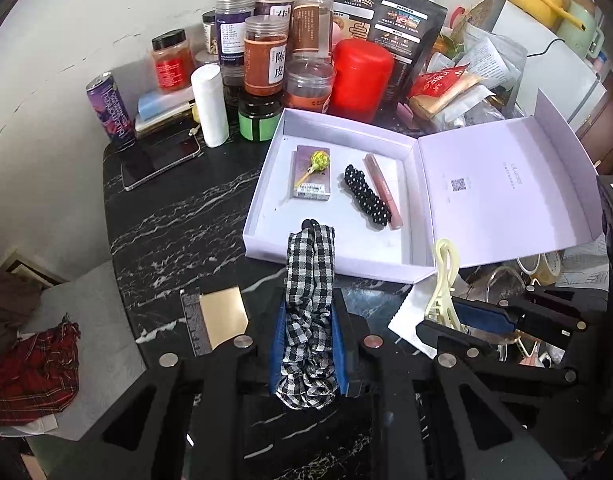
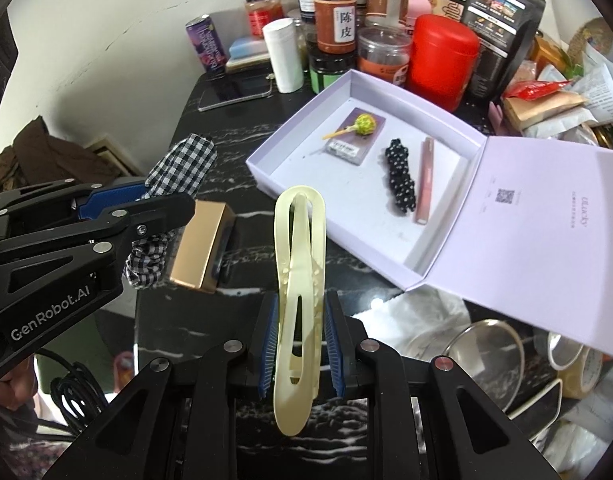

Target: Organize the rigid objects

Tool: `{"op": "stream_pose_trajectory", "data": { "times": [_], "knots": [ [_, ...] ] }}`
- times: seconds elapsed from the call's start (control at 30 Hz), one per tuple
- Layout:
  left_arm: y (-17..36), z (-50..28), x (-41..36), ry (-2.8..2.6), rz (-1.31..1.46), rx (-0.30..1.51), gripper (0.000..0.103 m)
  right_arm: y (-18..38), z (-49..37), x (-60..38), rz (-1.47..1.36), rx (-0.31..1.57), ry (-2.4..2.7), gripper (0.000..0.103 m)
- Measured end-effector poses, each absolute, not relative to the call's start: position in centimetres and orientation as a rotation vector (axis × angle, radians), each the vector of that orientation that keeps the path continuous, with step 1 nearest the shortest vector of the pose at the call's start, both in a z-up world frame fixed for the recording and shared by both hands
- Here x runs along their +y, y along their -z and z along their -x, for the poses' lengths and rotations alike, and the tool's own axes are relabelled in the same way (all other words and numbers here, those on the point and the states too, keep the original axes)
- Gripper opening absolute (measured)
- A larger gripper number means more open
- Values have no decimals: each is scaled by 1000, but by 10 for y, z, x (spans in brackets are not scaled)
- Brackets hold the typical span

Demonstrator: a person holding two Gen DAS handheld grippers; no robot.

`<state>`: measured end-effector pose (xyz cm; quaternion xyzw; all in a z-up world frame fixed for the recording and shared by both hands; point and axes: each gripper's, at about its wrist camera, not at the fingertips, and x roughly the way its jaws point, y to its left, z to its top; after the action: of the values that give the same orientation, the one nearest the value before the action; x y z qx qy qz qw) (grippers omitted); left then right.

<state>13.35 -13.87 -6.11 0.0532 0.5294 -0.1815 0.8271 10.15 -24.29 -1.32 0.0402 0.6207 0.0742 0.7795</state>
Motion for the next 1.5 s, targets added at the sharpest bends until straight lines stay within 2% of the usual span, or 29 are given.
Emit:
{"op": "stream_pose_trajectory", "data": {
  "times": [0.93, 1.5],
  "knots": [
    [39, -230, -195, 467, -143, 1034, 20, 5, -188, -313, -132, 1254, -55, 23],
    [85, -298, -220, 524, -159, 1087, 20, 45, -249, -347, -168, 1282, 21, 23]
  ]
}}
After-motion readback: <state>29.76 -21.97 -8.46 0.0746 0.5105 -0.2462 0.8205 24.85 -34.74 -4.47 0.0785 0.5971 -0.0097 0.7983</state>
